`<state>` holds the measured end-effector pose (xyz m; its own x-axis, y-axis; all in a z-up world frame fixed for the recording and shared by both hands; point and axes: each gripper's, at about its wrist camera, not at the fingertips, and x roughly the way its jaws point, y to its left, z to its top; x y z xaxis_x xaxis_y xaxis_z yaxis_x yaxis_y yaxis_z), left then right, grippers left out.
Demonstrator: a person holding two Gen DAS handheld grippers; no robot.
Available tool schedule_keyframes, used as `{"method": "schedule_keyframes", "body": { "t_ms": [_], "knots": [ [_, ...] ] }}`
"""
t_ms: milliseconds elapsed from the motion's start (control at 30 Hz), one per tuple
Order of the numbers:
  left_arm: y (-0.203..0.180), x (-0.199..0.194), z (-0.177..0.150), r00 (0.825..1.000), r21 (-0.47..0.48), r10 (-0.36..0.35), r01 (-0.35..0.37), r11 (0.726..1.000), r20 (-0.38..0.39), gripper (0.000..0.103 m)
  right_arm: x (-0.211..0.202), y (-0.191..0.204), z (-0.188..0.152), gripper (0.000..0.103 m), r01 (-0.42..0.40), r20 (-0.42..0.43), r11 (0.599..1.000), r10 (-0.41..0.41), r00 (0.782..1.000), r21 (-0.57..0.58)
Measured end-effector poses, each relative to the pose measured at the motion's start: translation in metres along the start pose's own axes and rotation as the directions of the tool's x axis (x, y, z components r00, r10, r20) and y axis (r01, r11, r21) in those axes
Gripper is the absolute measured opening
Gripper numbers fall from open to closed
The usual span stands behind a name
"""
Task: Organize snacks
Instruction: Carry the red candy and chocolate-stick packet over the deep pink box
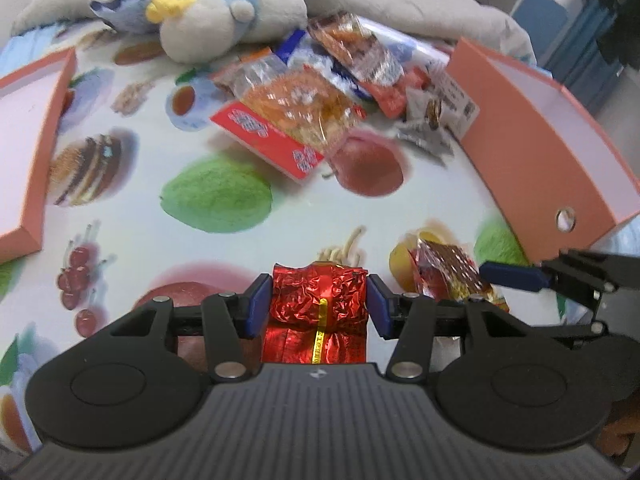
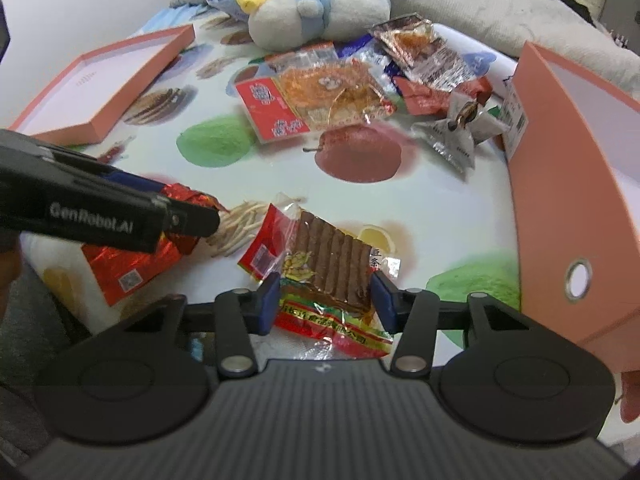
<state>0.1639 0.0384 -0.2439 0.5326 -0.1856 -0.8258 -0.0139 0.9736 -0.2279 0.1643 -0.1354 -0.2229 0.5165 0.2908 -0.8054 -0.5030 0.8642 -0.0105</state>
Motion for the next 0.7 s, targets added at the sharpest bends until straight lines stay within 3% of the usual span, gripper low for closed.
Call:
{"method": "schedule_keyframes", "body": {
  "t_ms": [700],
  "knots": [
    [-0.021,-0.066,0.023,0.99,-0.1,-0.067,0.08,0.992,0.125,0.057,-0.071,-0.016,0.012,0.051,0.094,0.159,0.993,-0.106,0.982,0.077]
  ]
}}
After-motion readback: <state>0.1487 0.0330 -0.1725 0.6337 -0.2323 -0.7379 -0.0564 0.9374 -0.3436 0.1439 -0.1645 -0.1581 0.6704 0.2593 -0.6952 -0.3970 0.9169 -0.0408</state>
